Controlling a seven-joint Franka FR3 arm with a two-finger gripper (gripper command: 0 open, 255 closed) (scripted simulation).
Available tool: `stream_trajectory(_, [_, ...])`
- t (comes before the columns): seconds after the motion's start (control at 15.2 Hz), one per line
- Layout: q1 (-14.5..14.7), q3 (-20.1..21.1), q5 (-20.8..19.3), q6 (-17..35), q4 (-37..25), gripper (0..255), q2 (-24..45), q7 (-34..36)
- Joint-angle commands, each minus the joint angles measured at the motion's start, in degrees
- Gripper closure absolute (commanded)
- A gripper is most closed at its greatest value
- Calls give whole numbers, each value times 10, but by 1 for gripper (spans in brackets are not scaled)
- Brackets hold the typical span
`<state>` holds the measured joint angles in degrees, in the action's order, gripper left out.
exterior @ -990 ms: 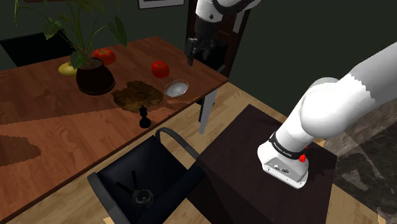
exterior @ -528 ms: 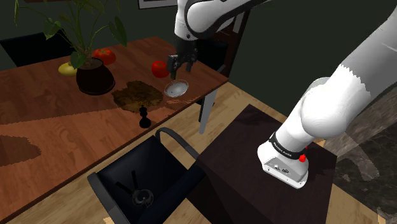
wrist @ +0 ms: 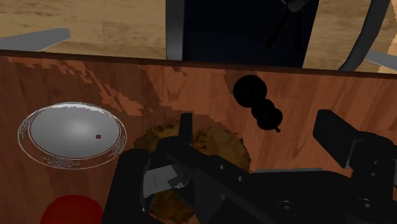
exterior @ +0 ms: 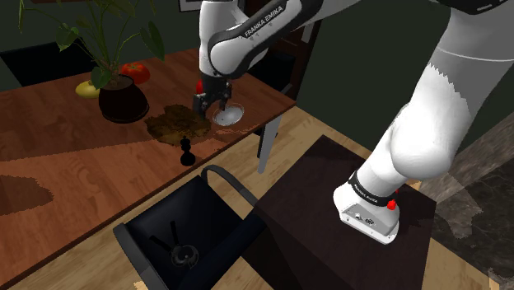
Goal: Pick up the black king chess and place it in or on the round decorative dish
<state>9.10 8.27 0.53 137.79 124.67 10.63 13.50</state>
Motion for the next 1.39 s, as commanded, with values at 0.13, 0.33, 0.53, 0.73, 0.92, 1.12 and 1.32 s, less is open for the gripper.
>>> stream_trajectory(0.13, [16,3,-16,22,-62,0,91,16])
stream_trajectory(0.33, [29,2,-27,29,-115,0,156,26])
stream_trajectory(0.53, [44,0,-36,31,-175,0,222,34])
stream_trajectory(0.73, [50,-1,-40,40,-196,0,254,37])
stream_trajectory(0.92, [53,-4,-42,54,-200,0,272,39])
stream_trajectory(1.12, [55,-6,-44,66,-204,0,289,40])
stream_trajectory(1.32, [55,-6,-44,66,-205,0,289,40])
